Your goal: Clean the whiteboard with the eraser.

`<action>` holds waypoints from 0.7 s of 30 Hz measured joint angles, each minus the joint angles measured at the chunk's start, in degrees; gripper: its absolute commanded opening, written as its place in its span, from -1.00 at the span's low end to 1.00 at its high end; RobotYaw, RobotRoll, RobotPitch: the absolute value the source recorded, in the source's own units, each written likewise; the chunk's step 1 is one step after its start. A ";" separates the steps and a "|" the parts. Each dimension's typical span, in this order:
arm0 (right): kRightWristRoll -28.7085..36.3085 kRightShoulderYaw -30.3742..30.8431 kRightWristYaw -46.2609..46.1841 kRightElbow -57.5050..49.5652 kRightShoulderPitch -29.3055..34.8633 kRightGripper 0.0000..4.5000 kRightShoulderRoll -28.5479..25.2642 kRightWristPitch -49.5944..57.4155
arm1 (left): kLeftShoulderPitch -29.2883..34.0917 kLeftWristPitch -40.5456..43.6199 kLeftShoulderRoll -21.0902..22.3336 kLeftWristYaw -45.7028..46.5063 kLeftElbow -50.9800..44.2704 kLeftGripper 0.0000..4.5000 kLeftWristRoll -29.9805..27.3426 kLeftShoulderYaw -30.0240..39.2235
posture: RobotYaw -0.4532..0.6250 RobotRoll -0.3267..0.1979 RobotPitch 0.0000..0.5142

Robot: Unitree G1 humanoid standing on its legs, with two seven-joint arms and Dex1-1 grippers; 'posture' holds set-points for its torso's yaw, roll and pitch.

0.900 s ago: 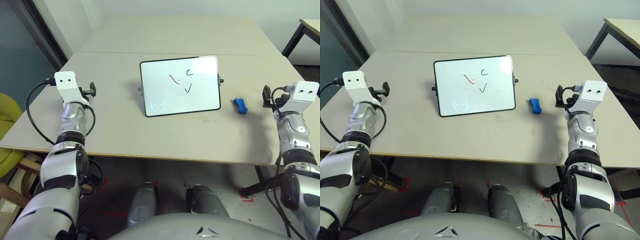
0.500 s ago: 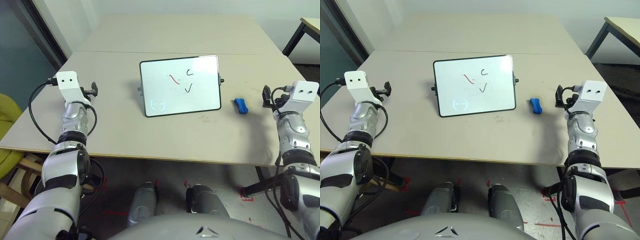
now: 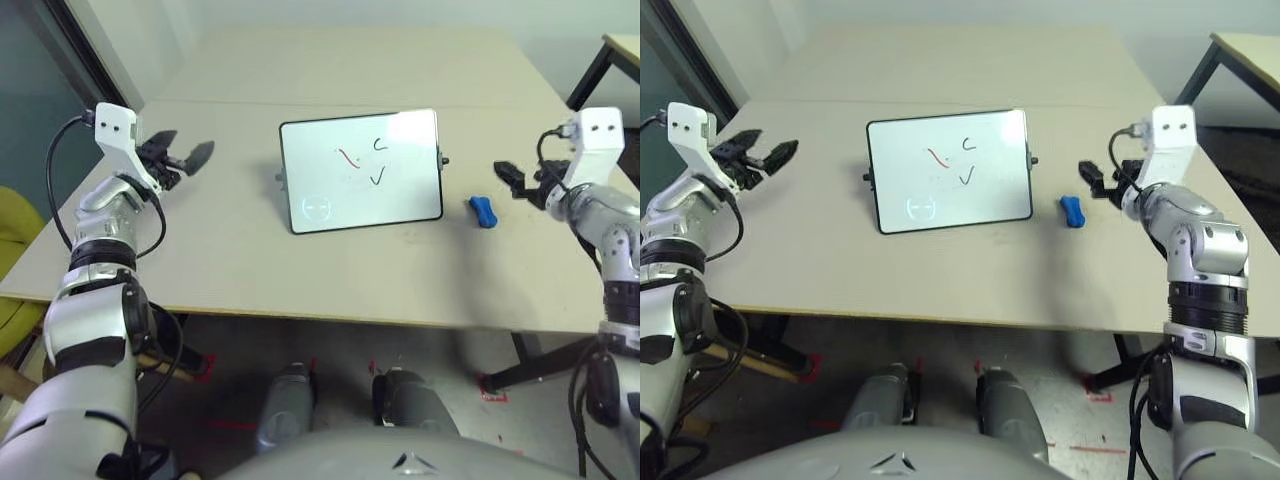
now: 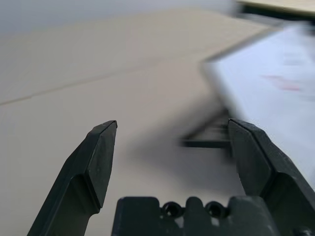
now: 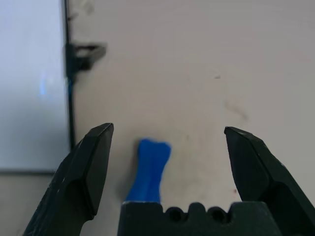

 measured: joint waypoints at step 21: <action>-5.28 5.79 3.91 26.65 -10.86 1.00 2.60 2.75 | -2.07 10.83 0.33 -19.96 -9.52 1.00 -1.65 -9.29 | 0.12 0.25 -0.85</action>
